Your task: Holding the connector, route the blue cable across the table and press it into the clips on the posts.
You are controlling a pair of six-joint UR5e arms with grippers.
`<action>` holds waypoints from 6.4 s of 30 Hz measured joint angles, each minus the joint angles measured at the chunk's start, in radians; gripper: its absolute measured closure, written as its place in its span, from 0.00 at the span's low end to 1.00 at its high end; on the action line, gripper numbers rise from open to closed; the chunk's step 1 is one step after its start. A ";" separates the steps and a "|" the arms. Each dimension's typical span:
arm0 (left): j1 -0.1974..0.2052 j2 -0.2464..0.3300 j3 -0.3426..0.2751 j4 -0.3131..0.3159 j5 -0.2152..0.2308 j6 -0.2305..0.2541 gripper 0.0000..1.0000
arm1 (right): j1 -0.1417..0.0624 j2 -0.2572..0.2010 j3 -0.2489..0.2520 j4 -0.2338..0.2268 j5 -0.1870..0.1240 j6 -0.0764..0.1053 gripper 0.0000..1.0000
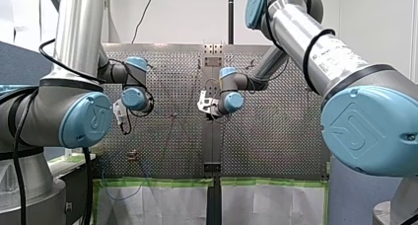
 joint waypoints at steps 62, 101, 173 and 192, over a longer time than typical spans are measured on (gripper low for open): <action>-0.356 -0.160 0.250 -0.143 -0.022 0.042 0.00 | -0.020 0.000 0.000 -0.001 -0.023 0.004 1.00; -0.319 -0.322 0.379 -0.167 -0.174 0.073 0.00 | -0.023 0.000 0.000 -0.004 -0.023 0.001 1.00; -0.355 -0.172 0.438 -0.320 -0.273 0.049 1.00 | -0.033 -0.237 0.051 0.162 -0.024 -0.042 1.00; -0.380 0.009 0.438 -0.371 -0.260 0.070 1.00 | -0.037 -0.410 0.082 0.194 -0.002 -0.074 1.00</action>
